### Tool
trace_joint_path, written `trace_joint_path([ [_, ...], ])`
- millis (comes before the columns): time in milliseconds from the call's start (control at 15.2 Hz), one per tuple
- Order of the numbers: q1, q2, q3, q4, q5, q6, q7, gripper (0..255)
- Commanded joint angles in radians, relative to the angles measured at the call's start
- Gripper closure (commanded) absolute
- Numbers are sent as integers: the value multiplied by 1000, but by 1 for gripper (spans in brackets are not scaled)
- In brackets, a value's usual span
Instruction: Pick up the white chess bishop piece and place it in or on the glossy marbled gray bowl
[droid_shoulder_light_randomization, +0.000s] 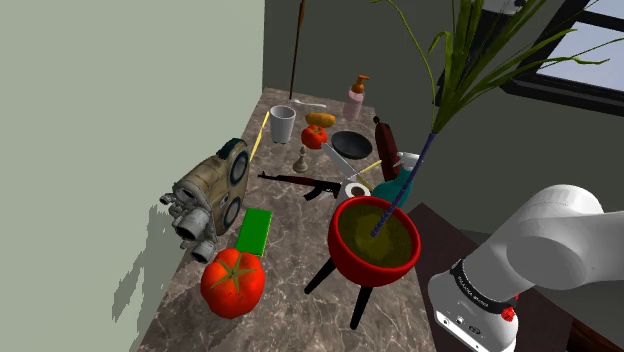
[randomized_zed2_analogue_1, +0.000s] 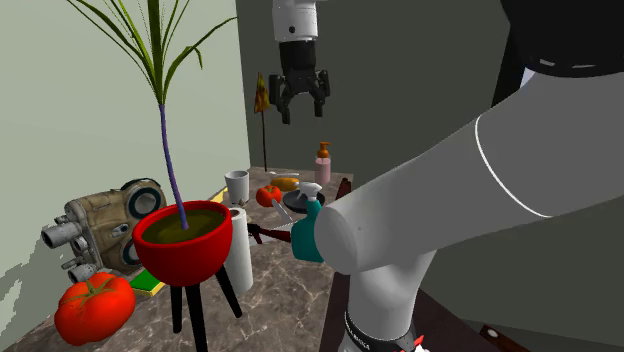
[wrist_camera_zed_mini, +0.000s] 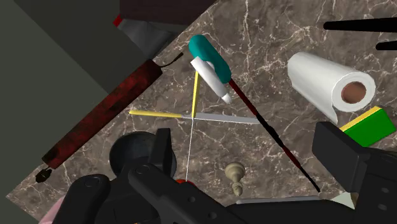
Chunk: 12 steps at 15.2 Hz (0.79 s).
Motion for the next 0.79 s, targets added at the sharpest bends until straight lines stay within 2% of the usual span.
trace_joint_path([
  [0, 0, 0, 0, 0, 0, 0, 0, 0],
  [396, 9, 285, 59, 115, -30, 62, 29, 0],
  [726, 14, 525, 106, 242, -72, 79, 60, 0],
])
